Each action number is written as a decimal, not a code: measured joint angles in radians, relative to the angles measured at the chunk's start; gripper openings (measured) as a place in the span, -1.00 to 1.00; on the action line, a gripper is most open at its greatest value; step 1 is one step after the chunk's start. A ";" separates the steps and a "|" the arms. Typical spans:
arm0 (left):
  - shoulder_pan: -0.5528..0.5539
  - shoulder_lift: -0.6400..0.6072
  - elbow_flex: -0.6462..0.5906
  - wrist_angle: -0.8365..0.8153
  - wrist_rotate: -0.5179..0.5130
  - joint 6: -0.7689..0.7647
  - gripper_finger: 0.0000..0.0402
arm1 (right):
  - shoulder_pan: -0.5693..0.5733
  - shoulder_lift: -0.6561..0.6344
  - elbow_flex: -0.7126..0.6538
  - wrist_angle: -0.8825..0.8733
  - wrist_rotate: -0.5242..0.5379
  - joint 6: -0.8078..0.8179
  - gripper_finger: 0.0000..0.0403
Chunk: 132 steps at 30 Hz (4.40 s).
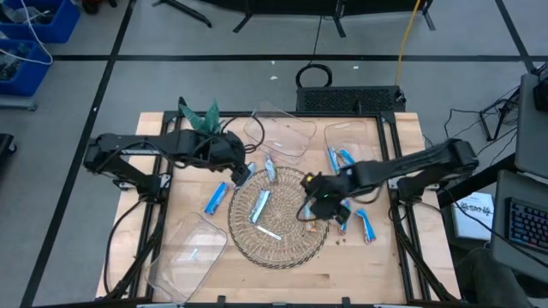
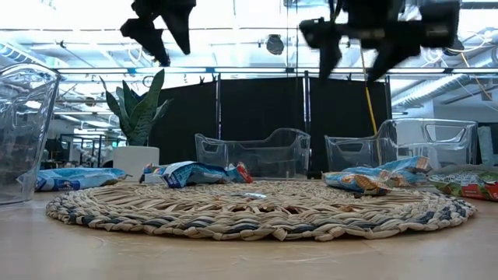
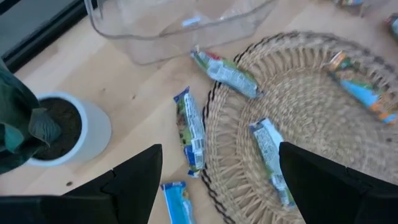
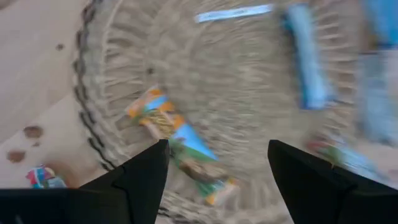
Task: Pick and place Granola Bars by type
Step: Put the yellow granola bar into the top right transparent bin, then put the right blue granola bar into the top left transparent bin
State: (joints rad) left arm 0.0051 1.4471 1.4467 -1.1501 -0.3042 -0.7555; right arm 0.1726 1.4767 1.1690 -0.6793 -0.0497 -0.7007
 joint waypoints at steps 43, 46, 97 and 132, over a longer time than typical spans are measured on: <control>-0.012 -0.003 0.000 -0.004 0.034 0.080 0.61 | -0.032 -0.122 -0.049 0.106 0.463 -0.140 -0.95; -0.005 -0.003 0.000 0.001 0.035 0.080 0.61 | -0.125 -0.181 -0.046 -0.026 0.498 0.071 -0.95; -0.084 0.372 -0.123 0.287 0.225 -0.323 0.61 | -0.753 -0.364 -0.167 -0.174 0.141 0.644 0.31; 0.002 0.225 0.085 0.303 0.093 -0.075 -0.90 | -0.753 -0.515 -0.167 0.018 0.152 0.656 0.30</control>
State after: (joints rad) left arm 0.0074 1.6723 1.5313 -0.8476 -0.2113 -0.8306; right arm -0.5801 0.9615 1.0023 -0.6617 0.1026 -0.0451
